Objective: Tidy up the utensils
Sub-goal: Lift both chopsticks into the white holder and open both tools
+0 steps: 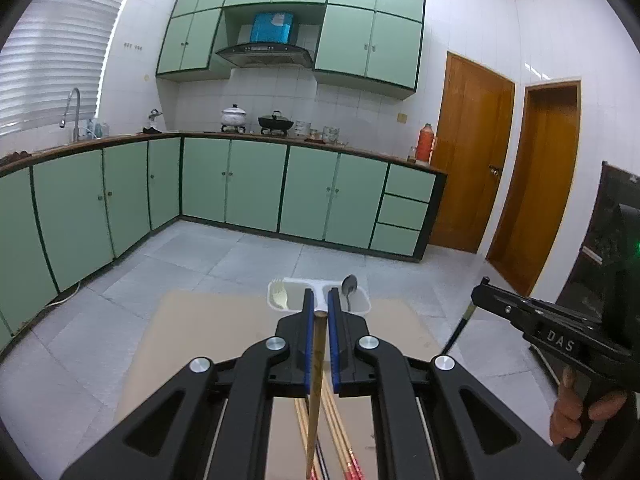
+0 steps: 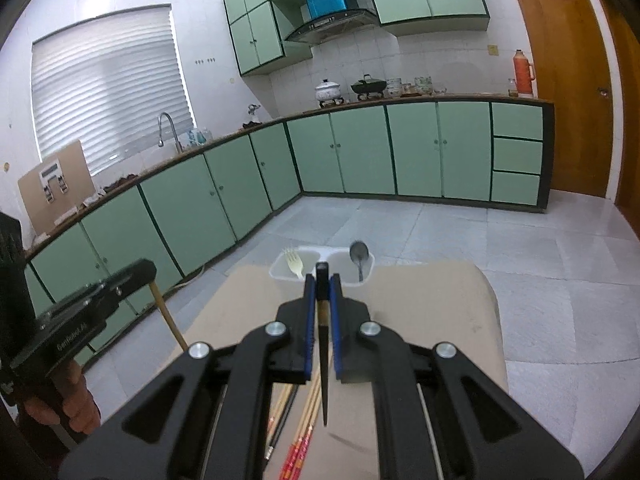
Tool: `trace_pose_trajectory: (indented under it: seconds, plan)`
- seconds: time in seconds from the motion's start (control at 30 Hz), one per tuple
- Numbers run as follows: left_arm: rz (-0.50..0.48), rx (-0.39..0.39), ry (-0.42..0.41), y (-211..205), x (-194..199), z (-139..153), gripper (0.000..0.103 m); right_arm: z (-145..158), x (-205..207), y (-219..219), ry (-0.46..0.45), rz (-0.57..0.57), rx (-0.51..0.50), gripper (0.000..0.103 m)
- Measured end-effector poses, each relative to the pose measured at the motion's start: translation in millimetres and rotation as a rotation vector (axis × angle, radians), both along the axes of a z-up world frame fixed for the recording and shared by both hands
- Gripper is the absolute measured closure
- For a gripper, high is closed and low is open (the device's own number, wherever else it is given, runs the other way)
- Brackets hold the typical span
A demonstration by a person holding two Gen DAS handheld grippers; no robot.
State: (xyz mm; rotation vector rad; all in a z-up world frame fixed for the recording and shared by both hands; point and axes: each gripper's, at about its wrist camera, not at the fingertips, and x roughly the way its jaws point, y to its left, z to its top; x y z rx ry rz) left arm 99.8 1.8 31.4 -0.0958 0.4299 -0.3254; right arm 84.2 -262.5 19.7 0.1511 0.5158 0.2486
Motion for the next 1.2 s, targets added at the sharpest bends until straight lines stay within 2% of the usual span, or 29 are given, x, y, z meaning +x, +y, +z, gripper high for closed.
trace_pose_trajectory:
  seconds: [0.23, 0.4, 0.63, 0.77, 0.93, 1.2]
  plan:
    - [-0.009, -0.023, -0.072, -2, 19, 32, 0.096, 36, 19, 1, -0.076, 0.019, 0.004, 0.097]
    - [-0.02, -0.012, -0.129, -12, 47, 58, 0.096, 61, 50, -1, -0.127, 0.012, -0.01, 0.097]
    - [-0.02, -0.027, -0.189, -21, 90, 92, 0.096, 83, 93, -8, -0.175, -0.008, -0.008, 0.097]
    - [-0.013, -0.034, -0.224, -27, 115, 105, 0.096, 88, 117, -5, -0.197, -0.012, -0.045, 0.097]
    - [0.0, -0.03, -0.224, -38, 145, 97, 0.096, 73, 141, -1, -0.186, -0.01, -0.07, 0.097]
    - [0.033, 0.025, -0.145, -51, 188, 42, 0.096, 23, 174, -1, -0.107, -0.008, -0.061, 0.097]
